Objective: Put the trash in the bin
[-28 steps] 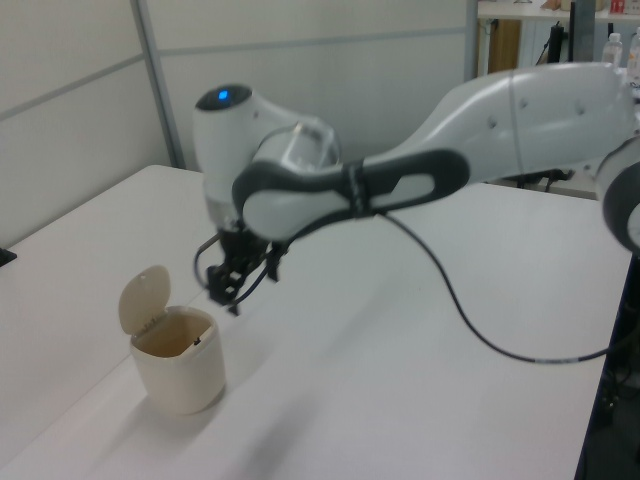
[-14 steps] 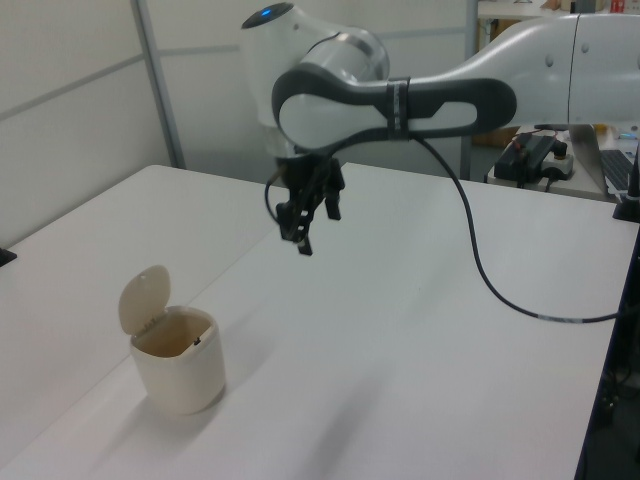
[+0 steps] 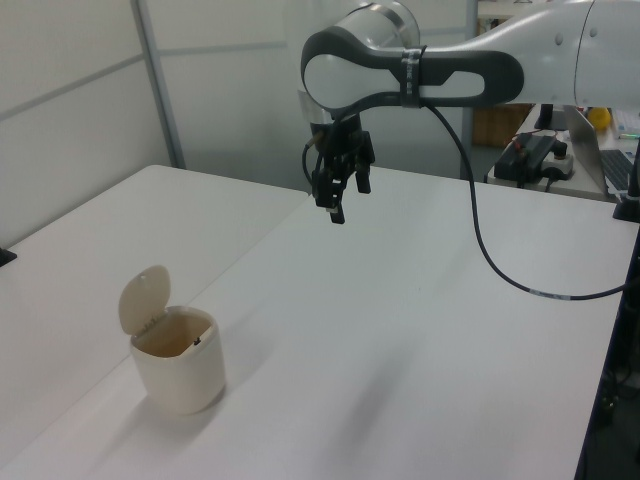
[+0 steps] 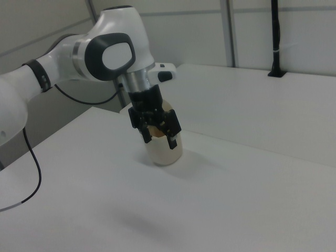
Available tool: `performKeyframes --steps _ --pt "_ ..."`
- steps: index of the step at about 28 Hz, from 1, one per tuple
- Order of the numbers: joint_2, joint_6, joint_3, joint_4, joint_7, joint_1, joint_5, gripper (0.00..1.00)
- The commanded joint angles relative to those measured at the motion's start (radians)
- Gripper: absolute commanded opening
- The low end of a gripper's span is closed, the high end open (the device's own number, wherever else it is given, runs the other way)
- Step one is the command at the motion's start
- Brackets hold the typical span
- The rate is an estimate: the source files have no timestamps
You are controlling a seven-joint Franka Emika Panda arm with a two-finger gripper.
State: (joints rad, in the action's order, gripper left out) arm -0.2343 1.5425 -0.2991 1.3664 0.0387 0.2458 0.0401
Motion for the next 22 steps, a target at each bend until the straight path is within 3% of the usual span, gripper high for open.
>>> performKeyframes --steps 1,10,22 --pt "0.021 -0.015 0.0 0.025 0.041 -0.028 -0.032 1.0" --pt "0.024 -0.015 0.008 0.025 0.085 -0.083 -0.045 1.0" --pt "0.043 -0.016 0.008 0.026 0.086 -0.085 -0.046 1.0"
